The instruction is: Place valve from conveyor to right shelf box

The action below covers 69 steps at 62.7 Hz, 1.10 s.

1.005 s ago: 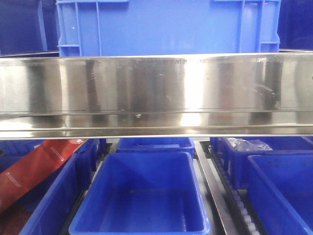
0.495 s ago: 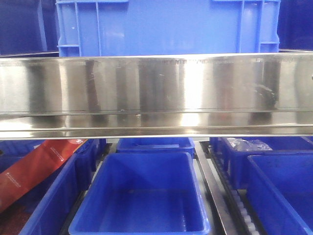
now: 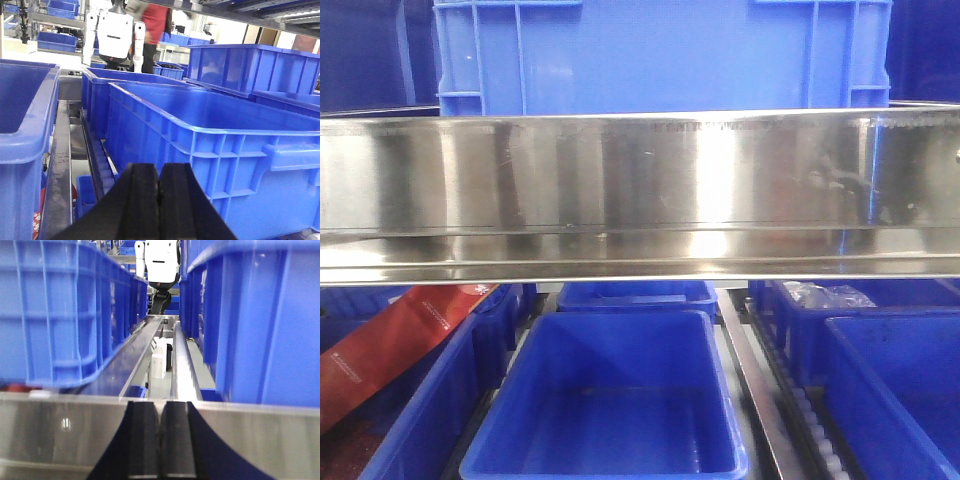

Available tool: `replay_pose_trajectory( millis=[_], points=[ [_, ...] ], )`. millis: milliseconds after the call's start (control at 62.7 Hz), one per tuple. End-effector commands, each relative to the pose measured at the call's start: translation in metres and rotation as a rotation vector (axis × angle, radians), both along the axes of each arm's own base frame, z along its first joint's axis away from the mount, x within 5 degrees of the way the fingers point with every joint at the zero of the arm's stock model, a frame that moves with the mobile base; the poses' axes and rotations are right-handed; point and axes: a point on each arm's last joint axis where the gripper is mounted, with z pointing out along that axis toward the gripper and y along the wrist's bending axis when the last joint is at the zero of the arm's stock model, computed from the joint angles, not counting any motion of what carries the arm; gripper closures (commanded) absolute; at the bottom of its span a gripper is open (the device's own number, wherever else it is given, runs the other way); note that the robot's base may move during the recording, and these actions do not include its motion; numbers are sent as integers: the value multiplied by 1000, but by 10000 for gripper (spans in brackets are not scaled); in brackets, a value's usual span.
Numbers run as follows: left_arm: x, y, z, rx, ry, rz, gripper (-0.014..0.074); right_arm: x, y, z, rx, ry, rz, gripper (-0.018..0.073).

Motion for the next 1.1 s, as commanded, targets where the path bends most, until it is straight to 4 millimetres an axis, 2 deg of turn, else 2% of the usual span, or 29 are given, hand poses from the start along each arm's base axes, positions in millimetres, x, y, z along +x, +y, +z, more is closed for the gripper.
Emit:
replay_pose_trajectory(
  millis=[0,1085],
  points=[
    [-1,1,2,-7,-20,7,707,-4,-1,-11,-6,-35,-8,727],
    [-1,1,2,-8,-21,8,707,-4,-1,-11,-3,-57,-12,727]
  ],
)
